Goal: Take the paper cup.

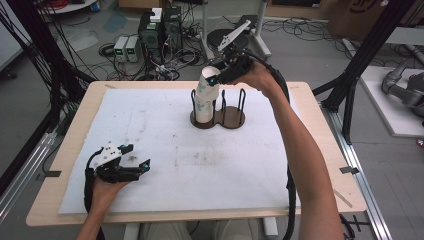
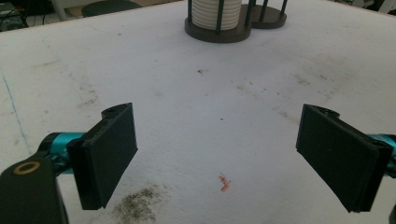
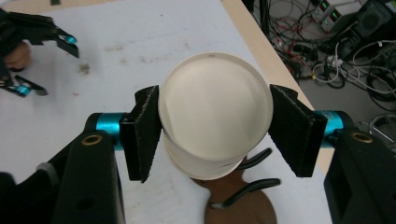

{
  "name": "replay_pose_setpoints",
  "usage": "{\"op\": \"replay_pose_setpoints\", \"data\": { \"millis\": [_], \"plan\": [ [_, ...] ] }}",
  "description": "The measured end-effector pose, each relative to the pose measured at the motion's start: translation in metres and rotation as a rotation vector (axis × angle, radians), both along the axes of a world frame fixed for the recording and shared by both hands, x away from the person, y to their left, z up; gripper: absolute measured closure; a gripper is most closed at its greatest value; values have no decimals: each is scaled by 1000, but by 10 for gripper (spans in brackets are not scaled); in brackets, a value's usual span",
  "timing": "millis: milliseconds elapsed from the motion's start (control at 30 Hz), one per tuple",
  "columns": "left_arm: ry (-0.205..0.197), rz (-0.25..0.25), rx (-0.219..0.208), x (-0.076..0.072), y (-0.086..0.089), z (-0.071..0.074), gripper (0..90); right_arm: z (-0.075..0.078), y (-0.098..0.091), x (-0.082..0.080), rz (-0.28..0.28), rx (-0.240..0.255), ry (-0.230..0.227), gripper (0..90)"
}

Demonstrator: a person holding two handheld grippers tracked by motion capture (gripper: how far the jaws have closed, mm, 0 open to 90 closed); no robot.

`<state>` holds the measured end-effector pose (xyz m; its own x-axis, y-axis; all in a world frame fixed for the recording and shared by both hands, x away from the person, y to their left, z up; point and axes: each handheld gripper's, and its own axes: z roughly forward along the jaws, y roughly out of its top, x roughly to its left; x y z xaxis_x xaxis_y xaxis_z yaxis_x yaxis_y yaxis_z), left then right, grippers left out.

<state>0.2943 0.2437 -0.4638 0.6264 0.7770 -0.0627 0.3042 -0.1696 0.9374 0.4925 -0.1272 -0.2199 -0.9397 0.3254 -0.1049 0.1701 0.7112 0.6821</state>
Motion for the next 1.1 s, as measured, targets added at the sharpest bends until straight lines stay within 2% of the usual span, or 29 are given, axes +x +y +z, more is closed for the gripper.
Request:
{"op": "replay_pose_setpoints", "data": {
  "millis": [100, 267, 400, 533, 767, 800, 1100],
  "plan": [
    [0, 1, -4, 0, 0, 0, 122, -4, -8, -16, 13, 41, -18, 382],
    [-1, -3, 0, 0, 0, 0, 122, -14, -25, -51, 26, 139, -44, 382],
    [-2, -5, -1, 0, 0, 0, 122, -27, -35, -72, 30, 173, -55, 382],
    [2, -6, 4, 0, 0, 0, 122, -41, -42, -90, 36, 217, -39, 382],
    [-3, -5, -5, -1, 1, 0, 122, -70, -48, -113, 43, 293, -34, 381],
    [-4, -4, -7, -1, 1, 0, 122, -75, -47, -116, 41, 300, -19, 381],
    [-7, 0, -19, -1, 2, 0, 122, -107, -46, -132, 57, 348, 6, 381]
  ]
}}
